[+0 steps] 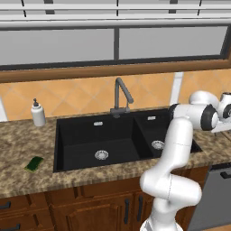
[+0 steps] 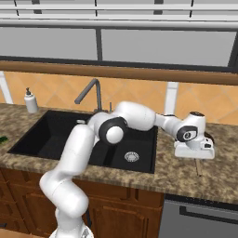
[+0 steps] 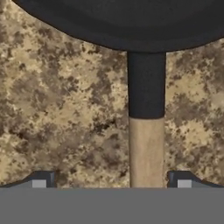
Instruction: Pick the pan and sponge and place them into the sink. Then turn on the water.
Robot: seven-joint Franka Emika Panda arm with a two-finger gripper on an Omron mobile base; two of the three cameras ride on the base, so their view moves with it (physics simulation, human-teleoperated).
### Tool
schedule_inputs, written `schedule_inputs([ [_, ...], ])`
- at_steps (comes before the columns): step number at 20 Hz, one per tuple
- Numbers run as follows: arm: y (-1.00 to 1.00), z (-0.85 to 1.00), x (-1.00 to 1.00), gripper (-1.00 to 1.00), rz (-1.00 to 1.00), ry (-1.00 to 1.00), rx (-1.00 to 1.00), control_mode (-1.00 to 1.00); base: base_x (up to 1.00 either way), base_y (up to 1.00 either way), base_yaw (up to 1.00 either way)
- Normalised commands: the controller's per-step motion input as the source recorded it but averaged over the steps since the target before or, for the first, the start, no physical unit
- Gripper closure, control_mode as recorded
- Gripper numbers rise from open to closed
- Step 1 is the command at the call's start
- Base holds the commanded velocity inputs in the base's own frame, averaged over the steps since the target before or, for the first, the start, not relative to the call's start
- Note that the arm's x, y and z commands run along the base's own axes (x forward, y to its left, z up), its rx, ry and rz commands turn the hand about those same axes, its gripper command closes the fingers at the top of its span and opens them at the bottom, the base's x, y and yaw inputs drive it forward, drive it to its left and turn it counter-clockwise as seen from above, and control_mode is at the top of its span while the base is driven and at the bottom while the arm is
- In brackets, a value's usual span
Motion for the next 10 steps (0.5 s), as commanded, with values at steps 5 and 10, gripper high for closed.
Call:
schedule_inputs([
  [5, 0.0, -0.16, 0.11, -1.0, 0.0, 0.01, 0.01, -1.0, 0.0, 0.0, 0.0],
  [10, 0.0, -0.12, 0.12, -1.0, 0.0, 0.02, 0.0, -1.0, 0.0, 0.0, 0.0],
])
